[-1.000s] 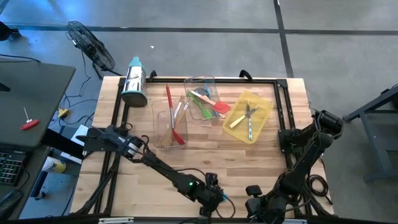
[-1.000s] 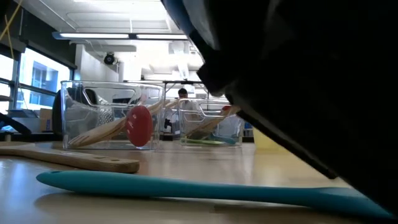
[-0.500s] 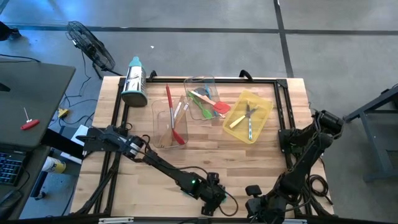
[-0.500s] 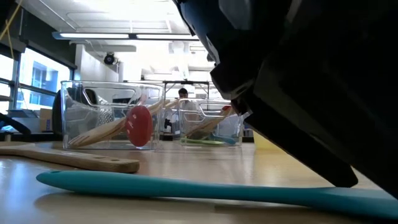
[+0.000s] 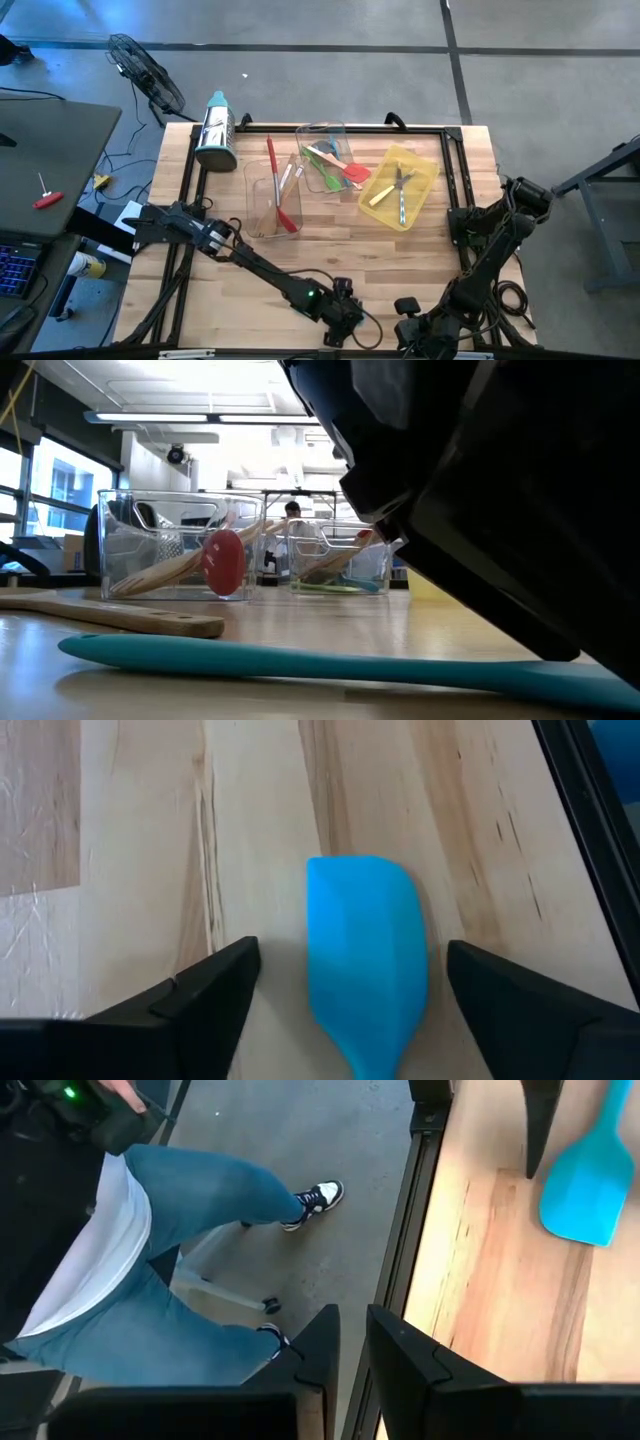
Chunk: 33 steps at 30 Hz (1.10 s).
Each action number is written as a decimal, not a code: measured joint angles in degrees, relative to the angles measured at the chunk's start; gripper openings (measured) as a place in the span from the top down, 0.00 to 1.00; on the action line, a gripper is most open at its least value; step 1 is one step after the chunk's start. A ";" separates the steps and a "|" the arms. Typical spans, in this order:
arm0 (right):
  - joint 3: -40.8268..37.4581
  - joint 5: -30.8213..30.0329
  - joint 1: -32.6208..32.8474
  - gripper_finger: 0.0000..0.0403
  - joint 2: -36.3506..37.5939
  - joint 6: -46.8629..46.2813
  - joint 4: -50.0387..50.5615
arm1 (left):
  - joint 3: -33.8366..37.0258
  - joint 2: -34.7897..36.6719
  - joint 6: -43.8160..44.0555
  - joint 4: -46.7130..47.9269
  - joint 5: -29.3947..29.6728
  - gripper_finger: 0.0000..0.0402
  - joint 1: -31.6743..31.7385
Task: Pick & Place Kitchen Items
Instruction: Put the blue spatula into the top right transparent bin
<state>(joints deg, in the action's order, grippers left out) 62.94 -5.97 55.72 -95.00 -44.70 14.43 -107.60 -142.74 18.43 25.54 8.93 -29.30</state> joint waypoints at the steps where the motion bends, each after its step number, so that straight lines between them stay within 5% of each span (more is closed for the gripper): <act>1: 0.00 0.01 0.00 0.89 0.00 -0.12 -0.02 | -0.01 -0.05 0.08 0.00 0.00 0.24 0.04; 17: 0.00 0.06 0.00 0.89 -0.01 -0.73 -0.06 | -0.17 -1.26 2.77 -0.82 -2.64 0.72 0.16; 33: 0.00 0.00 0.00 0.89 -0.02 -0.73 -0.06 | -0.19 -1.37 6.89 -1.81 -3.25 0.80 0.11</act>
<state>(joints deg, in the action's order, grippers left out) 62.94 -5.97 55.72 -95.02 -45.43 14.37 -107.79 -144.11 25.32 23.73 5.68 -29.19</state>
